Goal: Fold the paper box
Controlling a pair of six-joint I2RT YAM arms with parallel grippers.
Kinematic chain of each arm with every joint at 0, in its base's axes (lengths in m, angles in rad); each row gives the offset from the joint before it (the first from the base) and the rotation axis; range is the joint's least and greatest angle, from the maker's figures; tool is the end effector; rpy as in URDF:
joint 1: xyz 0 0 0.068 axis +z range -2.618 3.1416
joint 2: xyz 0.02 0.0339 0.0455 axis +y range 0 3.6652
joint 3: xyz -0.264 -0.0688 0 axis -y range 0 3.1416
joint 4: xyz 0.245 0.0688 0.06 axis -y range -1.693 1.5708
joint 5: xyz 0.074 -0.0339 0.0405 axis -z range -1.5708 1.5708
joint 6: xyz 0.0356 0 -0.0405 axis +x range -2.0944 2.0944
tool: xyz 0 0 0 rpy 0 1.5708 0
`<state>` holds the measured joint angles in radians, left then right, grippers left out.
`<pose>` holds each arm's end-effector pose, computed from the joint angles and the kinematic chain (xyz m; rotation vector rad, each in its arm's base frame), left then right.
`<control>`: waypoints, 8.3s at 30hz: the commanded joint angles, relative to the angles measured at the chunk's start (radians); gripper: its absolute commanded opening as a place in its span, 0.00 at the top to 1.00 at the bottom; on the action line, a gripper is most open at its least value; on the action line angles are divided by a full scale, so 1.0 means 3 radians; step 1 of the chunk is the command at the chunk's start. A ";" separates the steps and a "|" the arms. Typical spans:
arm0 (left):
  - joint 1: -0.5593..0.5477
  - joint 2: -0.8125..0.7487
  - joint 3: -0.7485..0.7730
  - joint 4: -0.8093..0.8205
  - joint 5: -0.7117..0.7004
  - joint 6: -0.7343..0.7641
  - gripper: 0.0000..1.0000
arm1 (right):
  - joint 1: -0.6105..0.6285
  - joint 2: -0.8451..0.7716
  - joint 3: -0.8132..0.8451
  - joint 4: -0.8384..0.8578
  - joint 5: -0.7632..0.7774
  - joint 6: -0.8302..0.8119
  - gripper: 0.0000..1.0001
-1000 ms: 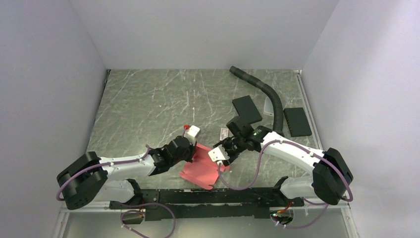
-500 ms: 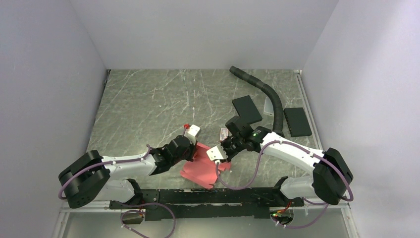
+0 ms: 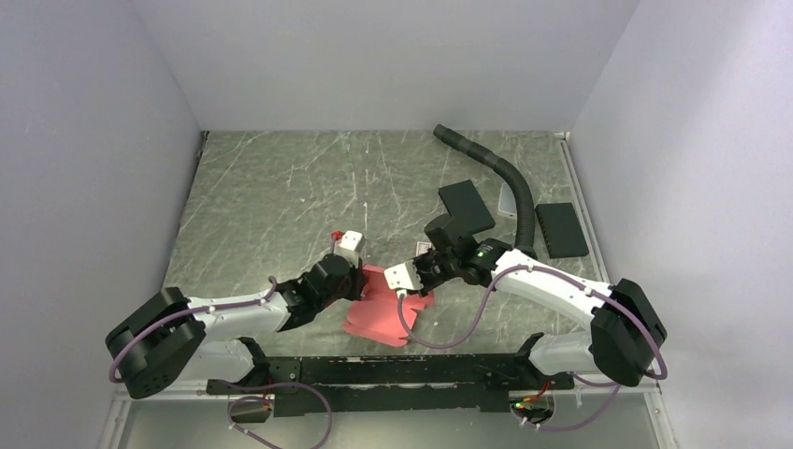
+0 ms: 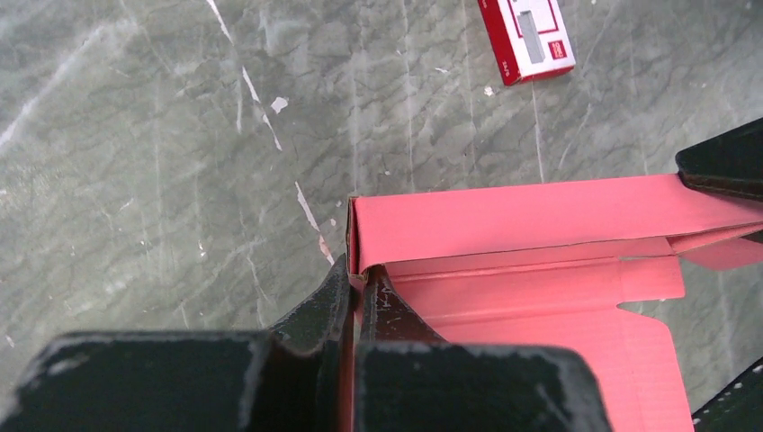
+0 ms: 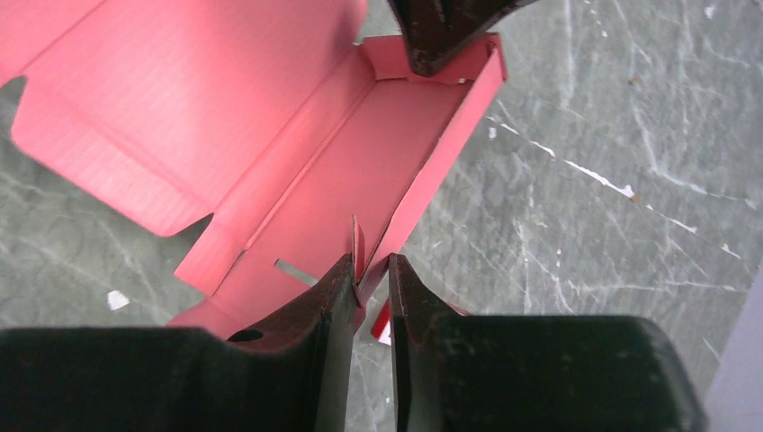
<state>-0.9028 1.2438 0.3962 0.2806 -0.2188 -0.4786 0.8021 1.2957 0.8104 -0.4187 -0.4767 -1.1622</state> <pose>0.1510 -0.1790 0.1611 0.3297 2.1535 -0.5762 0.1678 0.1970 0.2234 -2.0864 1.1526 0.4205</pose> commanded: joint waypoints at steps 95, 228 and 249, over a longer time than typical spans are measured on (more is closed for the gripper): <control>0.0376 -0.1571 -0.0447 0.0530 -0.0881 -0.1027 1.00 | -0.1365 -0.0112 -0.0813 0.3587 -0.1349 0.6183 0.79; -0.0382 -0.1380 -0.0354 0.0776 -0.1924 -0.0666 1.00 | -0.1920 -0.0337 0.0130 0.1711 -0.2909 0.4117 0.31; -0.0381 -0.1032 -0.0148 0.0430 -0.1525 -0.0824 1.00 | -0.1502 -0.0146 0.0465 0.0868 -0.2096 0.3462 0.79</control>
<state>-1.0176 0.9142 0.2935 0.3965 -0.6815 -0.6998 0.3157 1.2587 0.8917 -0.1059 -1.0966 -0.0101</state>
